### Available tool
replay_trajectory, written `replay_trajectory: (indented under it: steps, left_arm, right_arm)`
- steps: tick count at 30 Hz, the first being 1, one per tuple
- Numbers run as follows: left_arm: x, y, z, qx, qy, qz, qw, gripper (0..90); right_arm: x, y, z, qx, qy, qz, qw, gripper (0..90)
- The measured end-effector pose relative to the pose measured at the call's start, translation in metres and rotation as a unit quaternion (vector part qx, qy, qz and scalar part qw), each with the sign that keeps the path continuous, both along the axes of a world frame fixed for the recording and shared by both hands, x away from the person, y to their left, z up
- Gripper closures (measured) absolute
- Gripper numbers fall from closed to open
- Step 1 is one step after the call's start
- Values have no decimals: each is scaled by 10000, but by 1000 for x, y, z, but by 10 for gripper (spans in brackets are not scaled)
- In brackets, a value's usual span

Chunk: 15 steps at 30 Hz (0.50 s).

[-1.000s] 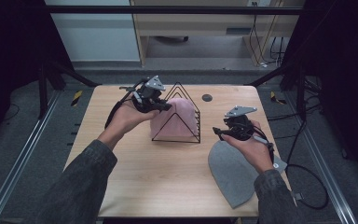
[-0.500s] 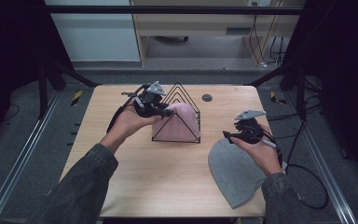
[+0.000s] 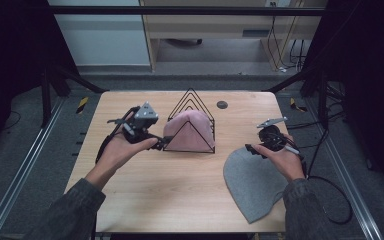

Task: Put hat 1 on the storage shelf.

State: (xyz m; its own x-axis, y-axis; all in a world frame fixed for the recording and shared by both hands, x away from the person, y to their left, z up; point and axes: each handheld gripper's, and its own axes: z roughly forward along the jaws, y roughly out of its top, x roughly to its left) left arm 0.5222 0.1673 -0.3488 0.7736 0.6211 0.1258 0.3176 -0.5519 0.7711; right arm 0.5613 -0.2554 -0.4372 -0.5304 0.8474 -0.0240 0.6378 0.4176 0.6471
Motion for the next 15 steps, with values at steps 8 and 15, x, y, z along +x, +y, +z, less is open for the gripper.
replay_trajectory:
  steps: [8, 15]
  left_arm:
    - [-28, 32, -62, -38, 359, 176, 9992, 61]
    - [-52, 58, -96, 65, 494, 259, 9984, 71]
  right_arm:
    - [20, -6, -21, -23, 276, 46, 9996, 391]
    - [30, -2, -35, -73, 420, 111, 9990, 394]
